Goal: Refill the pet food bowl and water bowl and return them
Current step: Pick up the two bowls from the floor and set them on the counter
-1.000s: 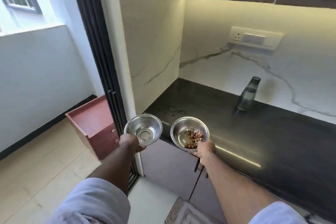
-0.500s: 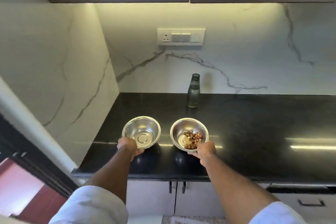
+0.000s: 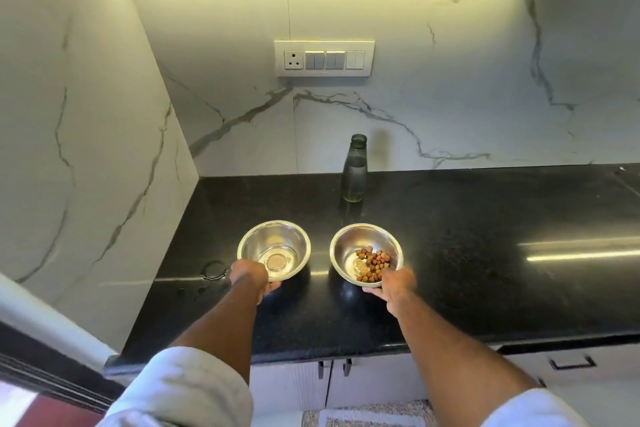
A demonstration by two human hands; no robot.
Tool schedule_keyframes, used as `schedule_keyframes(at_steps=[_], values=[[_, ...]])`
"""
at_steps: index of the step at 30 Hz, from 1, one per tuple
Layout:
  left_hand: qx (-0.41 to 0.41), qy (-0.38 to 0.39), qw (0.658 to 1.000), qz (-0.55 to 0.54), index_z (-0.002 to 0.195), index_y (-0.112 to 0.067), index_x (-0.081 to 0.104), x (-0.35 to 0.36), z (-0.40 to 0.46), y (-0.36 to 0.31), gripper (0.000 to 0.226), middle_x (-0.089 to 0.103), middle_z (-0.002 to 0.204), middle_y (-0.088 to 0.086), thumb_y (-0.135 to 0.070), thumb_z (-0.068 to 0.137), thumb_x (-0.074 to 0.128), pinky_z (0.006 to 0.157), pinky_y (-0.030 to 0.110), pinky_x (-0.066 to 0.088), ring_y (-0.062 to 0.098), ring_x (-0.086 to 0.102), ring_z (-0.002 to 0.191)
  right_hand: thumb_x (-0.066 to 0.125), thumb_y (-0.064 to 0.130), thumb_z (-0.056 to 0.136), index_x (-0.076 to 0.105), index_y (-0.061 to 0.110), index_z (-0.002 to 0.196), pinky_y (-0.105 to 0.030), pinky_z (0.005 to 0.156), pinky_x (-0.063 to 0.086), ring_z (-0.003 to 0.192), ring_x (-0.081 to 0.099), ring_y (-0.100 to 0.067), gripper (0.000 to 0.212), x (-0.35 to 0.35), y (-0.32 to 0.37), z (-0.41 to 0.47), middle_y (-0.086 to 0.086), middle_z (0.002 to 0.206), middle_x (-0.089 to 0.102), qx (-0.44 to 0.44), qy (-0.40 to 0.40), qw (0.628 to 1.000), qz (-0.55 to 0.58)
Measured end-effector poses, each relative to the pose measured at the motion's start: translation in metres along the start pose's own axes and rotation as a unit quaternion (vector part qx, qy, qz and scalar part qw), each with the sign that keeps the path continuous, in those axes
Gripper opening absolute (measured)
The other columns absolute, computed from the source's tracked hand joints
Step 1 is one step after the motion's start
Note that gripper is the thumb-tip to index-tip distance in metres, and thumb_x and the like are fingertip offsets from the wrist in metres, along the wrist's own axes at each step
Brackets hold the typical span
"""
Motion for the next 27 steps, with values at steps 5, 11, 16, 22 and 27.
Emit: schedule_keyframes(at_steps=[5, 11, 16, 22, 27], values=[[-0.011, 0.008, 1.000, -0.003, 0.143, 0.004, 0.041, -0.001, -0.006, -0.001, 0.039, 0.063, 0.123, 0.031, -0.003, 0.106, 0.033, 0.056, 0.046, 0.063, 0.044, 0.073, 0.083, 0.053, -0.004, 0.102, 0.051, 0.000, 0.141, -0.040, 0.052, 0.063, 0.069, 0.070, -0.034, 0.039, 0.010, 0.003, 0.016, -0.023, 0.125, 0.061, 0.012, 0.010, 0.999, -0.032], [-0.007, 0.032, 0.999, -0.022, 0.131, 0.009, 0.052, 0.000, -0.012, -0.002, 0.031, 0.068, 0.110, 0.033, 0.006, 0.103, 0.040, 0.048, 0.051, 0.061, 0.047, 0.074, 0.085, 0.052, -0.002, 0.101, 0.052, 0.001, 0.141, -0.034, 0.045, 0.060, 0.080, 0.075, -0.041, 0.040, 0.018, 0.006, 0.023, -0.024, 0.127, 0.063, 0.015, 0.026, 0.997, -0.066], [-0.015, 0.034, 0.998, -0.042, 0.140, 0.007, 0.046, 0.000, -0.012, 0.001, 0.037, 0.065, 0.118, 0.033, 0.006, 0.104, 0.038, 0.039, 0.042, 0.058, 0.046, 0.072, 0.088, 0.051, -0.003, 0.102, 0.052, 0.001, 0.141, -0.037, 0.049, 0.063, 0.079, 0.075, -0.040, 0.040, 0.021, 0.009, 0.027, -0.024, 0.125, 0.064, 0.018, 0.037, 0.996, -0.075], [-0.019, 0.028, 0.998, -0.057, 0.147, 0.003, 0.039, 0.002, -0.003, 0.003, 0.041, 0.063, 0.121, 0.034, 0.001, 0.106, 0.032, 0.036, 0.039, 0.055, 0.048, 0.071, 0.092, 0.051, -0.002, 0.102, 0.051, 0.003, 0.142, -0.036, 0.051, 0.063, 0.082, 0.076, -0.040, 0.041, 0.022, 0.007, 0.031, -0.024, 0.127, 0.064, 0.027, 0.045, 0.996, -0.077], [-0.013, 0.018, 0.999, -0.036, 0.150, 0.000, 0.036, 0.002, 0.002, 0.004, 0.043, 0.062, 0.124, 0.033, -0.002, 0.107, 0.030, 0.038, 0.041, 0.056, 0.049, 0.071, 0.094, 0.051, -0.003, 0.102, 0.051, 0.004, 0.142, -0.035, 0.051, 0.062, 0.089, 0.075, -0.041, 0.041, 0.023, 0.007, 0.030, -0.023, 0.126, 0.065, 0.030, 0.062, 0.995, -0.069]])
Point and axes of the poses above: each hand's wrist, its own z-axis towards the middle knuckle, its own x-axis out of the palm, y = z × x, the point moved 9 cm from there along z, towards the middle knuckle
